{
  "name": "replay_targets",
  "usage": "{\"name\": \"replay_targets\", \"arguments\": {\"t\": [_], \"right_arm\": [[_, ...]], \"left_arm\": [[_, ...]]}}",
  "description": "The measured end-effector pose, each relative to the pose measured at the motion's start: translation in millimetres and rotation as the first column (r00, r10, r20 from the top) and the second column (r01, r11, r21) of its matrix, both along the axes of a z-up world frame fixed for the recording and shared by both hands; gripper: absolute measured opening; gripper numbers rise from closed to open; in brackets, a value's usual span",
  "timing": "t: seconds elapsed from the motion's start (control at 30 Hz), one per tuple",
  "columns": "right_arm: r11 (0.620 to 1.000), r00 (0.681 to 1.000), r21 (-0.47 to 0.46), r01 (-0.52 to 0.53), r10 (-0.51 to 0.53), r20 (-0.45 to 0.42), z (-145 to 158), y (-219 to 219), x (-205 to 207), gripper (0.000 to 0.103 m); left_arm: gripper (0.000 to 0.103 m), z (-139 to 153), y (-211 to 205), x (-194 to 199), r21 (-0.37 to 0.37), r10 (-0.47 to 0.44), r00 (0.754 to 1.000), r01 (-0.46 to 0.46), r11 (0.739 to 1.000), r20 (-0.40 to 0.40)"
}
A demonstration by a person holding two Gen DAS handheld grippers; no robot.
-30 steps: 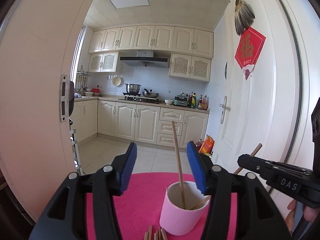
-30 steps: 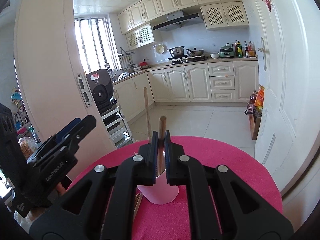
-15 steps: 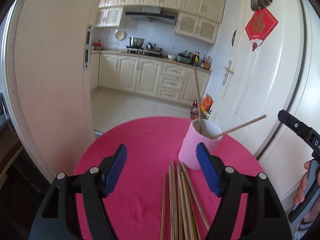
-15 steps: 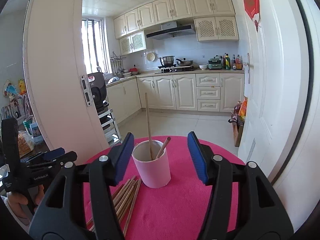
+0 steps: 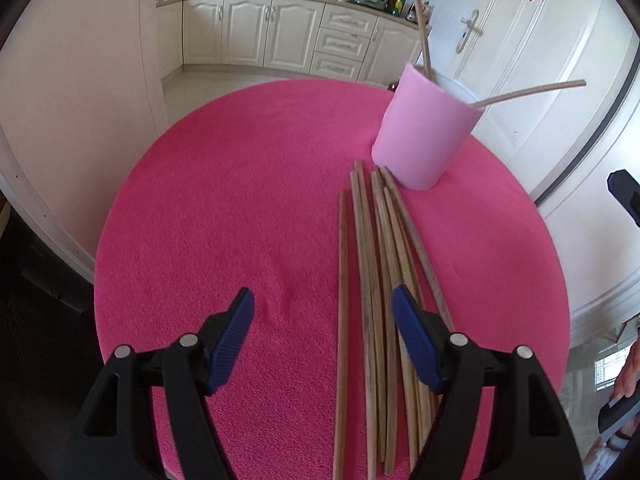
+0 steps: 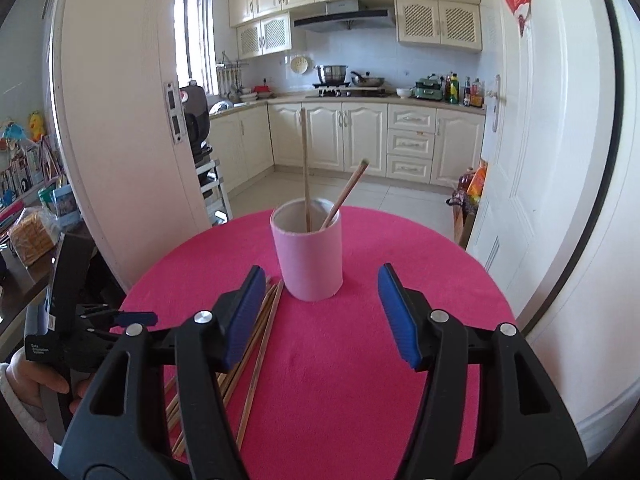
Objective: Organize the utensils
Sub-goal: 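Move the left tool back to the pile and grasp a chopstick, then grasp another chopstick from the pile with the right tool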
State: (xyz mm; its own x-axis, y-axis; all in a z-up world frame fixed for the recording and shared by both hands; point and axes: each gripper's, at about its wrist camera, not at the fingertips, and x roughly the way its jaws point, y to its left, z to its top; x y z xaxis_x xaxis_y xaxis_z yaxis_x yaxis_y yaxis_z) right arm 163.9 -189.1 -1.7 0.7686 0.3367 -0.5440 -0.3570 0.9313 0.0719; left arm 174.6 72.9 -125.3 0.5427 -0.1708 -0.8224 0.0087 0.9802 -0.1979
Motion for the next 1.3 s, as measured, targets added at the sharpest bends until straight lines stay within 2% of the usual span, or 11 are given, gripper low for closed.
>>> {"name": "replay_targets", "arguments": {"t": [0.07,0.1,0.2,0.43,0.57,0.67,0.73,0.9,1.1,1.17,1.3], "right_arm": [[0.999,0.999,-0.026,-0.019,0.017,-0.049,-11.1,9.2,5.8,0.058],[0.999,0.997,-0.038,-0.032,0.029,-0.072,-16.5,13.9,8.5,0.058],[0.996,0.99,-0.064,-0.065,0.056,-0.132,-30.2,26.2,17.7,0.056],[0.989,0.954,-0.077,-0.125,0.099,-0.284,-57.1,43.0,46.3,0.051],[0.986,0.924,-0.083,-0.144,0.104,-0.368,-71.3,51.0,59.4,0.035],[0.983,0.903,-0.081,-0.162,0.115,-0.413,-77.7,58.0,66.0,0.034],[0.981,0.888,-0.078,-0.177,0.125,-0.443,-80.9,63.7,69.6,0.033],[0.979,0.848,-0.078,-0.19,0.124,-0.515,-91.3,77.7,85.9,0.033],[0.973,0.841,-0.131,-0.189,0.091,-0.533,-96.0,87.7,86.2,0.031],[0.971,0.837,-0.137,-0.198,0.095,-0.539,-97.2,90.6,86.6,0.025],[0.968,0.828,-0.137,-0.212,0.103,-0.551,-97.6,95.5,86.7,0.02]], "left_arm": [[0.061,-7.8,-1.9,2.1,0.008,-0.007,1.0,0.007,1.0,-0.022],[0.05,-12.7,-2.2,3.6,-0.006,-0.019,0.999,0.019,1.0,-0.043],[0.038,-19.7,-6.0,10.6,-0.016,-0.025,0.997,0.024,1.0,-0.079],[0.033,-17.0,-13.7,26.2,0.043,-0.019,0.997,0.022,0.999,-0.075],[0.033,-16.0,-24.6,37.9,0.119,-0.019,0.996,0.03,0.992,-0.09],[0.016,-15.7,-23.2,40.8,0.148,0.015,0.996,-0.003,0.989,-0.083],[0.008,-16.6,-16.8,41.5,0.111,0.037,0.996,-0.028,0.993,-0.076],[0.007,-16.7,-7.2,38.3,0.043,0.055,0.997,-0.052,0.998,-0.06],[0.007,-17.0,-1.8,33.0,0.011,0.056,0.998,-0.055,0.998,-0.043],[0.007,-15.2,0.1,30.4,0.004,0.057,0.998,-0.057,0.998,-0.036],[0.006,-10.6,-2.3,30.2,0.001,0.059,0.998,-0.059,0.998,-0.018]]}}
